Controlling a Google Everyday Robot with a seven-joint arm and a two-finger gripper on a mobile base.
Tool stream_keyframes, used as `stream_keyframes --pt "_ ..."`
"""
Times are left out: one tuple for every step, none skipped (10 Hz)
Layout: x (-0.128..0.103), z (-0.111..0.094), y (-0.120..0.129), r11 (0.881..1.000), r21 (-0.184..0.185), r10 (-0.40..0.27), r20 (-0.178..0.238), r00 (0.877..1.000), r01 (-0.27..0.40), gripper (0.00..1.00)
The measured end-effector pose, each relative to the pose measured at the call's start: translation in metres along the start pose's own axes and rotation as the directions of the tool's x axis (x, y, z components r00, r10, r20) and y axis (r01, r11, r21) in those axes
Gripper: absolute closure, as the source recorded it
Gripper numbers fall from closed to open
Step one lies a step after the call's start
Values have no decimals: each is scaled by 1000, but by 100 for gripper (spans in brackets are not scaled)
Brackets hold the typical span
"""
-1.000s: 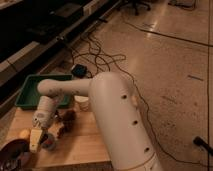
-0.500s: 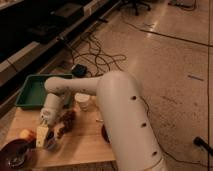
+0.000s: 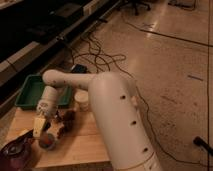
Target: Wipe purple bowl with brush
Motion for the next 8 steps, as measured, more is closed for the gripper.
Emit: stream_keyframes --pt "9 0 5 1000 0 -3 4 1000 3 100" --pt "18 -1 10 1000 -1 -7 6 1000 7 100" --pt "24 -3 17 1000 -2 -8 7 1000 8 100" --pt "29 -4 24 1000 -2 -7 6 1000 7 100" --pt "31 -4 30 1000 2 -7 6 1000 7 100" --pt "32 0 35 1000 11 -8 10 1000 8 100" --pt "33 6 39 1000 21 -10 17 1000 9 100" --pt "34 11 42 1000 28 -11 25 1000 10 100"
